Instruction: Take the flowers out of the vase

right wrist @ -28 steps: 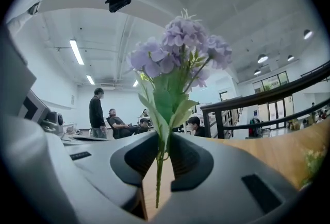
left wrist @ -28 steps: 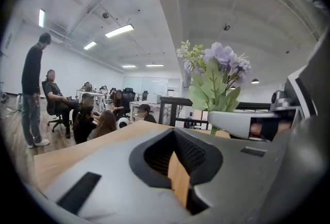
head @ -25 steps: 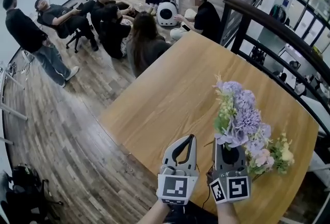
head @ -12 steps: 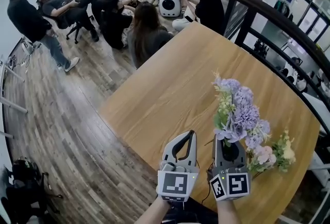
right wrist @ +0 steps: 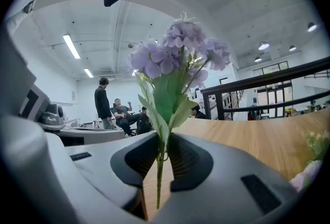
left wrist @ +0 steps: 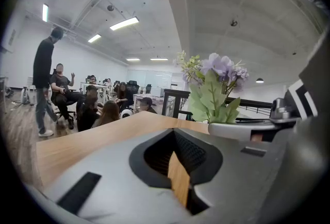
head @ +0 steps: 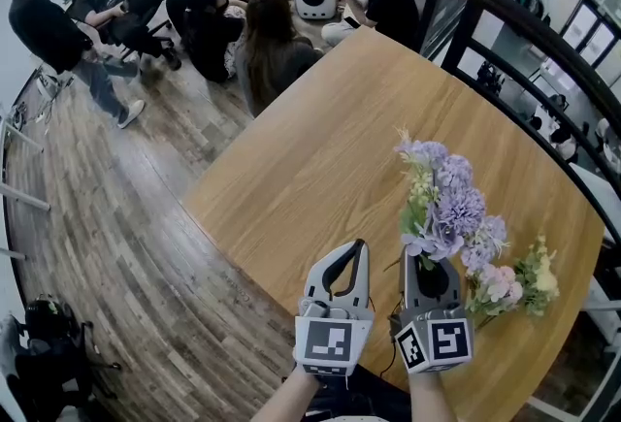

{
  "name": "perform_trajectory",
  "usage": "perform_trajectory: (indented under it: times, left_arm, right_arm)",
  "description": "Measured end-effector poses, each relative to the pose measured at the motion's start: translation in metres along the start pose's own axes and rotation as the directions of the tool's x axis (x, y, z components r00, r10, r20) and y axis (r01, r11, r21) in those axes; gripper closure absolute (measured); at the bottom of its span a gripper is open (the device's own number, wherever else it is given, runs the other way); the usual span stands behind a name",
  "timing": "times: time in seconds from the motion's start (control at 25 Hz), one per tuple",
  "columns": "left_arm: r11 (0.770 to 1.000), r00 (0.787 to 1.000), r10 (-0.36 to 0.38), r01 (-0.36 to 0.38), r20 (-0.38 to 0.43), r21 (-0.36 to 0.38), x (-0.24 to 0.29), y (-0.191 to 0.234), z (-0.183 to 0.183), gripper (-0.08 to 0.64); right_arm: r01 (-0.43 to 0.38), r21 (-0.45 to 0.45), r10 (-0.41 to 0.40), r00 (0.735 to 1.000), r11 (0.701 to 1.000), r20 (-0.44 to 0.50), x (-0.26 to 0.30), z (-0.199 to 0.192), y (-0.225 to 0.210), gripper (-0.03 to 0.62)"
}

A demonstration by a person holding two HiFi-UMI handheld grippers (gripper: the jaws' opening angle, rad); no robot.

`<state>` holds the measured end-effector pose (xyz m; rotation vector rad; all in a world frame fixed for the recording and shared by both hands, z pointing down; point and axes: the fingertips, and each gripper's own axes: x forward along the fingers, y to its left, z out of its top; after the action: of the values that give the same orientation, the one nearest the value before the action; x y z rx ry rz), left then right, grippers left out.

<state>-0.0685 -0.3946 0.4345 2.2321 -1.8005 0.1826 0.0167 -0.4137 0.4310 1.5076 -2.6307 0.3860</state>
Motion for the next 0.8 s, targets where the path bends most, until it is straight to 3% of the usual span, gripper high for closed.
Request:
perform_trajectory:
  times: [0.12,0.4,0.6,0.8]
  left_arm:
    - [1.0,1.0,0.003,-0.004,-0.025,-0.023,0.0,-0.001,-0.003,0.528]
    - [1.0,1.0,0.006,-0.007,0.01,0.012,0.003,0.0,-0.003,0.528]
    - [1.0,0.999,0.008,-0.009,-0.038,-0.03,0.001,-0.002,-0.01,0.527]
    - [1.0,1.0,0.002,-0.002,0.002,0.006,0.002,0.0,-0.008,0.527]
  right_arm:
    - [-0.001,0.01,0.001,1.0,1.0,-0.006,0.0,-0.005,-0.001,0.523]
    - [-0.005,0.009,0.005,1.0,1.0,-0.027,0.001,-0.006,-0.002,0.523]
    - [-0.004,0.018,0.005,1.0,1.0,-0.03,0.0,-0.012,-0.004,0.523]
    - [0.0,0.02,0.001,0.999,1.0,-0.032,0.0,-0.012,-0.003,0.523]
